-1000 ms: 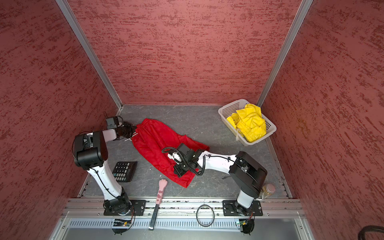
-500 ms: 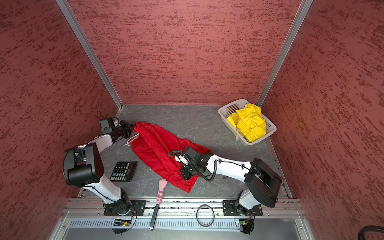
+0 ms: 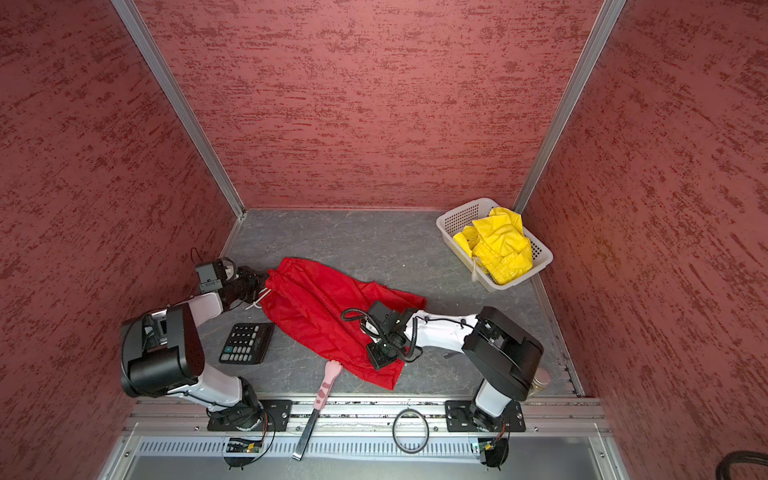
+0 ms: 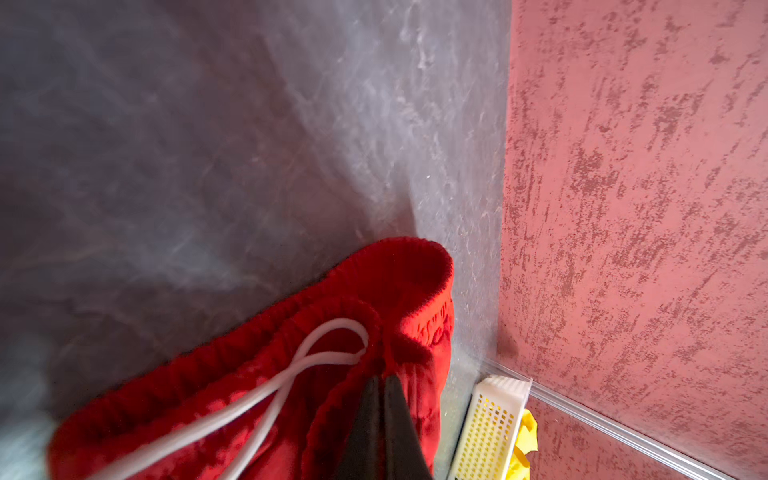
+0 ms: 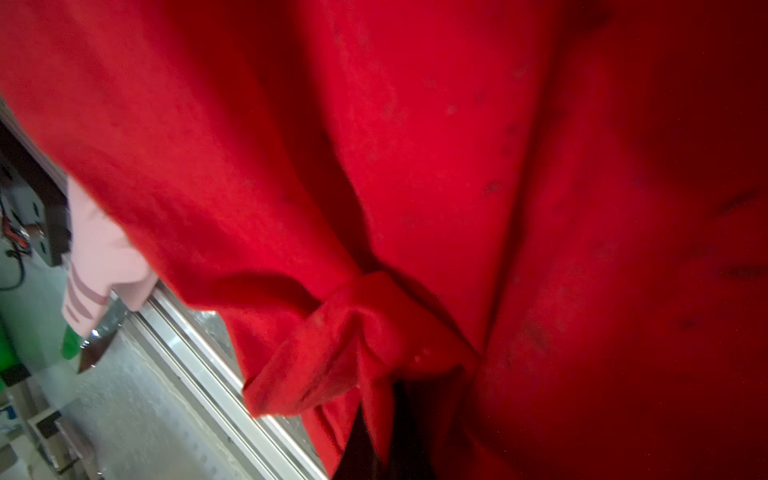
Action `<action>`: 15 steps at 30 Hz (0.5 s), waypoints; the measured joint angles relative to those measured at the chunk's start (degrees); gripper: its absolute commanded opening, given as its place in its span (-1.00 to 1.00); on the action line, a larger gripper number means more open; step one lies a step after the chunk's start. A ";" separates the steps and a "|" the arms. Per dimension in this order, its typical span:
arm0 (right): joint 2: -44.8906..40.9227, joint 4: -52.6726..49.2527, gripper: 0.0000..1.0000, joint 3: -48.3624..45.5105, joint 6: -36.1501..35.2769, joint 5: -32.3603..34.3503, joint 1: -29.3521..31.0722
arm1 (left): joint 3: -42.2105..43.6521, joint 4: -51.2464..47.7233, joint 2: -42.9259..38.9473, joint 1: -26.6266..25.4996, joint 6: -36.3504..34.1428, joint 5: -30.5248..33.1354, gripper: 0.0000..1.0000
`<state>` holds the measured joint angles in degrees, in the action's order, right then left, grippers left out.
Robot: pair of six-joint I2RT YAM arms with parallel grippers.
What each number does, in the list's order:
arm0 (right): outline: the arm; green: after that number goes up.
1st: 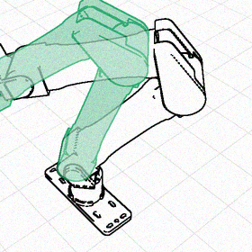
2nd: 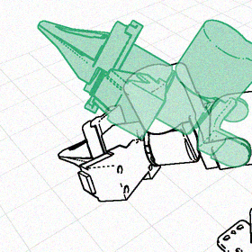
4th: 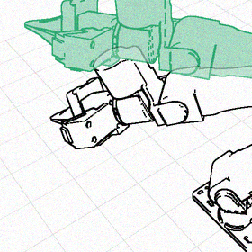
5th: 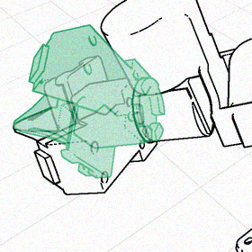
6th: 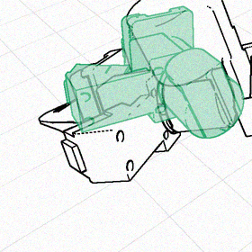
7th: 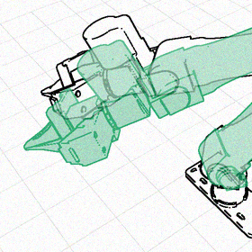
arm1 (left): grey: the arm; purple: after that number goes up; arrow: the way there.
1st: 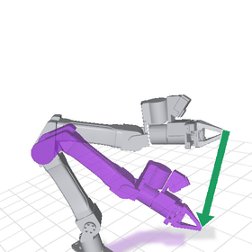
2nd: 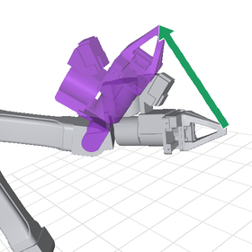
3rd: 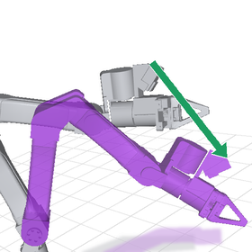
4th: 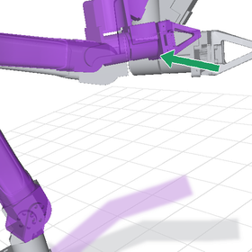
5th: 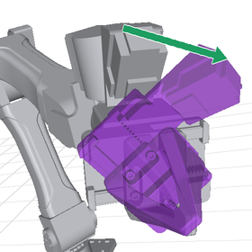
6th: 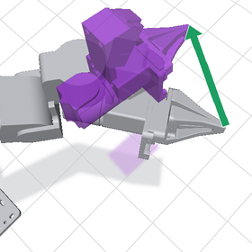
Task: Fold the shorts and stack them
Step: 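Stretch the shorts toward the basket with the right gripper while the left holds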
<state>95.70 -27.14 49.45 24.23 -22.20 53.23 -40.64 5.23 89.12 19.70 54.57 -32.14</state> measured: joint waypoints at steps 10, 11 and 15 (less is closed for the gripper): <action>14.25 2.89 -1.00 15.23 0.57 -3.82 -20.06 | -17.33 2.08 11.56 -7.78 0.28 2.64 -0.92; 14.78 3.67 -1.00 16.35 0.55 -3.23 -23.06 | -19.04 2.01 12.44 -7.96 0.26 2.67 -0.92; 14.45 4.90 -1.00 16.85 0.68 0.17 -31.78 | -23.61 1.20 13.90 -7.80 0.11 2.58 -0.91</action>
<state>110.15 -22.24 66.30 24.91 -22.02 21.45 -64.25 6.44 103.02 11.90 54.68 -29.56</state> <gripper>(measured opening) 0.051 0.055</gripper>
